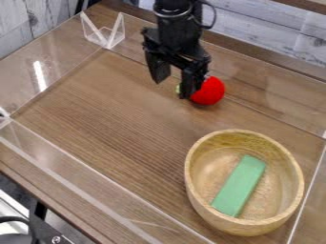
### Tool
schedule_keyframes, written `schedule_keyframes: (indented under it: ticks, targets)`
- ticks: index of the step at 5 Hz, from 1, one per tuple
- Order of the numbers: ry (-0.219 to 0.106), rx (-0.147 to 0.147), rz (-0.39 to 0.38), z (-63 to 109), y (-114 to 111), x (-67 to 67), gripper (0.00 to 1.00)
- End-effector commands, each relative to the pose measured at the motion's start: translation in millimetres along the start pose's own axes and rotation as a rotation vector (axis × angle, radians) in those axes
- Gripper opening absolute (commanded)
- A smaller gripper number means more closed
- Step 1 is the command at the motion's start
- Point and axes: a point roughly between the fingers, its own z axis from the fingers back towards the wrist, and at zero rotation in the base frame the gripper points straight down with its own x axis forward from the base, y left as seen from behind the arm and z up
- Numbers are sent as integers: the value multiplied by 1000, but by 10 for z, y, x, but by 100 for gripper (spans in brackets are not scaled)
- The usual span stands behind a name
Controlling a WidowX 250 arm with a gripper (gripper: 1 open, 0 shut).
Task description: Put the green stick in the brown bowl
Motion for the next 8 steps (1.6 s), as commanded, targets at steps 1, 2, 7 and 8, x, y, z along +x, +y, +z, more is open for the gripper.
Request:
schedule_keyframes:
  ticks: [1,2,7,8]
  targets:
    - [-66,25,3,132,-26,69,100]
    - [-68,38,17,95,-61,97,100]
    - [-73,41,86,85,-2,208,100]
    - [-68,30,54,68,-24,204,100]
